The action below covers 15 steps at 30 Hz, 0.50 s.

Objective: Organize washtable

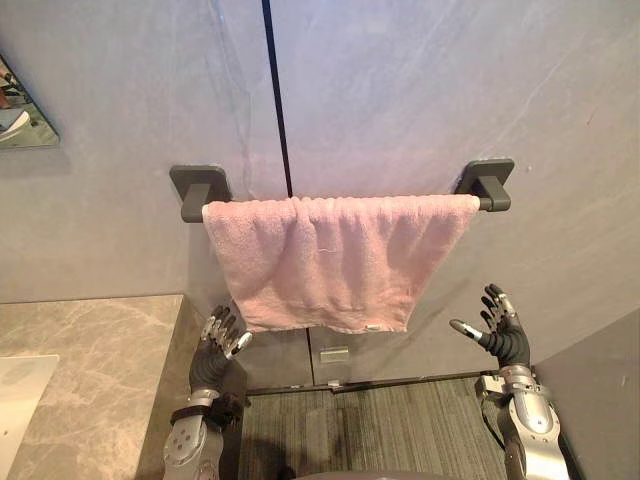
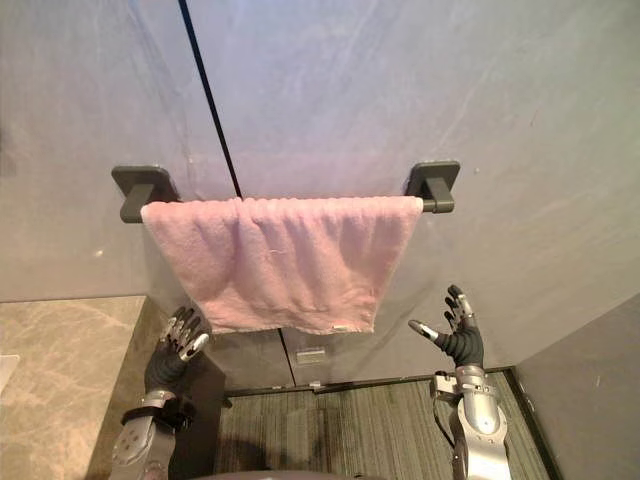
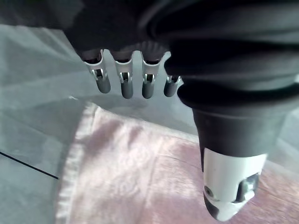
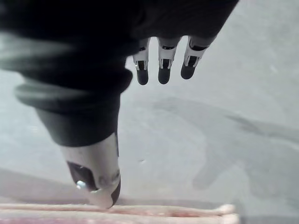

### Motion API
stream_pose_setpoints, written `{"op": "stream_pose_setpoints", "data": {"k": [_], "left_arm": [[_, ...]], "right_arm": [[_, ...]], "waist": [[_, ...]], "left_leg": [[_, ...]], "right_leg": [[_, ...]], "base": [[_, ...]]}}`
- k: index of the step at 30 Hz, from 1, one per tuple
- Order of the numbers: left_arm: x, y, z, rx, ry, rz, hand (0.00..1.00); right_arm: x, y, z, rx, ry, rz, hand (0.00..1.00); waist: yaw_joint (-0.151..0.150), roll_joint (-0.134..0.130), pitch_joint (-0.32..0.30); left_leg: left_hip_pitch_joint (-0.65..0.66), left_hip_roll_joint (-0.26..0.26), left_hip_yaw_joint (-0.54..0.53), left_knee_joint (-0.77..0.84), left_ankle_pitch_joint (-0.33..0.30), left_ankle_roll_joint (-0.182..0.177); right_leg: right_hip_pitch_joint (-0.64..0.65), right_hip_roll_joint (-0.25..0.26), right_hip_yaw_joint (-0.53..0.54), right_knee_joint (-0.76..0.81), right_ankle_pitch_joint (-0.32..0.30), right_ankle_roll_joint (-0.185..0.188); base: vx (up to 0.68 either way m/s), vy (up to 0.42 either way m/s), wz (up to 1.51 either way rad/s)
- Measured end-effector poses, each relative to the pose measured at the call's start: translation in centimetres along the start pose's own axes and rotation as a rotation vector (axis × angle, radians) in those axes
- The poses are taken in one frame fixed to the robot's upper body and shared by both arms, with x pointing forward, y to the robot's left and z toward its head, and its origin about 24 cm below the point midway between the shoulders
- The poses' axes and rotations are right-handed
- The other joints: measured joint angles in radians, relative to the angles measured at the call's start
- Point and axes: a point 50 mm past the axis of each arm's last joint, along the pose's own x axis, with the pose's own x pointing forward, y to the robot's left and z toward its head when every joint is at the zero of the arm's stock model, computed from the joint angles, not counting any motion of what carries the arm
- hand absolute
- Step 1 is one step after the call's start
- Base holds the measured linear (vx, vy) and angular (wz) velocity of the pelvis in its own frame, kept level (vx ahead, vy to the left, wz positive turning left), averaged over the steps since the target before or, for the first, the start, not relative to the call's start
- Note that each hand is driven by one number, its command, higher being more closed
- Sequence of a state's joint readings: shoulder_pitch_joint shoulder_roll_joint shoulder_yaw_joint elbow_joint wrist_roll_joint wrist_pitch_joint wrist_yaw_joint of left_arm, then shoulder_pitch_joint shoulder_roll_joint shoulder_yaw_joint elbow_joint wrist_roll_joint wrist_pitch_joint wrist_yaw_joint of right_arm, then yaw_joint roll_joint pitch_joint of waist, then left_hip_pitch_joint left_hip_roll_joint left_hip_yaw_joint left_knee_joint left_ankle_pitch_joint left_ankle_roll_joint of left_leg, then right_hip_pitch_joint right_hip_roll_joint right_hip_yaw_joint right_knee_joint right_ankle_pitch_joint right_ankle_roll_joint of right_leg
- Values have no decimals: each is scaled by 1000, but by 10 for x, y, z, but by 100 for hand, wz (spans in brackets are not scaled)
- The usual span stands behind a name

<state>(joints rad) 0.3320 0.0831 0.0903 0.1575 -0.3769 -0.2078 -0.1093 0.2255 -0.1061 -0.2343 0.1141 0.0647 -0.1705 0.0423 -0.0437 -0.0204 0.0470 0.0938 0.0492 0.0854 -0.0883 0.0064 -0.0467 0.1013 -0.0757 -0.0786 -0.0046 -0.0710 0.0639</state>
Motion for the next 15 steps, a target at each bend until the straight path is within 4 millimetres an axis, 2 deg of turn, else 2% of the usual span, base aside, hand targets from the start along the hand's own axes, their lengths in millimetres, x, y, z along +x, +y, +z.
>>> {"op": "stream_pose_setpoints", "data": {"k": [9, 15], "left_arm": [[-12, 14, -40, 105, 197, 35, 0], [-29, 28, -74, 259, 389, 67, 0]], "right_arm": [[-14, 5, -55, -181, 255, 67, 0], [-37, 5, -100, -248, 480, 122, 0]], "waist": [[0, 26, -3], [1, 29, -4]], "left_leg": [[0, 1, 0, 0, 0, 0], [1, 1, 1, 0, 0, 0]], "right_leg": [[0, 0, -1, 1, 0, 0], [0, 1, -1, 2, 0, -1]], "base": [[0, 0, 0], [0, 0, 0]]}}
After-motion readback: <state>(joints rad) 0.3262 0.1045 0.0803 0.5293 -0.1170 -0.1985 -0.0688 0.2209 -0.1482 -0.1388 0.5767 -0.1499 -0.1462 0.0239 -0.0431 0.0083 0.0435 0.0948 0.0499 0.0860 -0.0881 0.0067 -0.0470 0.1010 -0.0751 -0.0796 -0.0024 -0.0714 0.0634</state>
